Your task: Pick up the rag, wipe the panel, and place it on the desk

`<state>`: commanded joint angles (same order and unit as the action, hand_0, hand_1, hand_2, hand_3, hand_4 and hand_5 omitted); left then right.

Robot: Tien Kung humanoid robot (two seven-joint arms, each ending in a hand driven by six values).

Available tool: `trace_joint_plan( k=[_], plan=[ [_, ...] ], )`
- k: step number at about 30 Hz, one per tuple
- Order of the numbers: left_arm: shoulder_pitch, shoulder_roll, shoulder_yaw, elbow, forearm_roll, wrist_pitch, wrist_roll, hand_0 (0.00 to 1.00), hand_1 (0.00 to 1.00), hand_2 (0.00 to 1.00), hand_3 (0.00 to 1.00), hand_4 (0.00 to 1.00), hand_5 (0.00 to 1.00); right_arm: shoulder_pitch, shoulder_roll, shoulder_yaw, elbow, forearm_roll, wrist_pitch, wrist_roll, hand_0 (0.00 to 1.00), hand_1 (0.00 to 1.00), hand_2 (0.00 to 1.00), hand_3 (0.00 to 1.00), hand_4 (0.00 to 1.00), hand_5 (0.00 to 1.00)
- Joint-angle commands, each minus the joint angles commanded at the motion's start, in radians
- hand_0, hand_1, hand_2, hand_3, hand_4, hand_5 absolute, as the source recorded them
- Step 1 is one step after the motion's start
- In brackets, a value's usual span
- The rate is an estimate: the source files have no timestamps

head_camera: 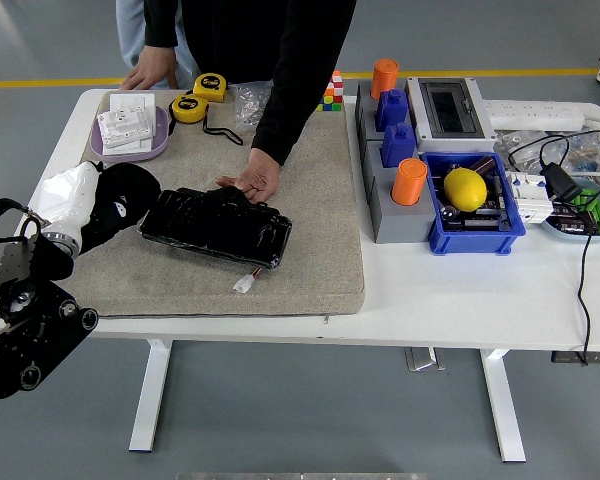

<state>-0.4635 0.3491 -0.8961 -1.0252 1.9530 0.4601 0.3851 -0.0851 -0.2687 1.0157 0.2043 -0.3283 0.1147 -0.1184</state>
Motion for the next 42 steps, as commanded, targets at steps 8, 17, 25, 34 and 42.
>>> trace_joint_plan(
  k=[8, 17, 25, 34, 42],
  plan=[
    [0.022, 0.011, -0.025, 0.028, -0.015, 0.033, -0.033, 0.291, 0.236, 0.522, 0.421, 0.083, 0.002, -0.002, 0.0, 0.001, 0.002, -0.001, -0.002, -0.001, 0.741, 0.664, 0.697, 0.617, 0.998, 0.557],
    [0.042, 0.007, -0.006, 0.089, -0.074, 0.094, -0.105, 0.304, 0.275, 0.525, 0.434, 0.124, 0.002, -0.003, 0.0, -0.005, 0.004, 0.001, -0.005, 0.0, 0.742, 0.664, 0.697, 0.617, 0.998, 0.559],
    [0.043, -0.002, 0.016, 0.16, -0.13, 0.122, -0.162, 0.335, 0.449, 0.545, 0.494, 0.359, 0.01, -0.005, -0.001, -0.01, 0.004, 0.0, -0.005, -0.001, 0.742, 0.664, 0.697, 0.618, 0.998, 0.558],
    [0.053, -0.013, 0.021, 0.186, -0.157, 0.11, -0.182, 0.39, 0.553, 0.605, 0.535, 0.472, 0.083, -0.004, -0.001, -0.017, 0.003, 0.0, -0.003, -0.001, 0.743, 0.664, 0.697, 0.617, 0.998, 0.557],
    [0.054, -0.016, 0.021, 0.194, -0.159, 0.095, -0.179, 0.41, 0.595, 0.629, 0.545, 0.543, 0.102, -0.004, -0.003, -0.018, 0.004, -0.001, -0.003, -0.003, 0.743, 0.664, 0.696, 0.617, 0.998, 0.557]
  ],
)
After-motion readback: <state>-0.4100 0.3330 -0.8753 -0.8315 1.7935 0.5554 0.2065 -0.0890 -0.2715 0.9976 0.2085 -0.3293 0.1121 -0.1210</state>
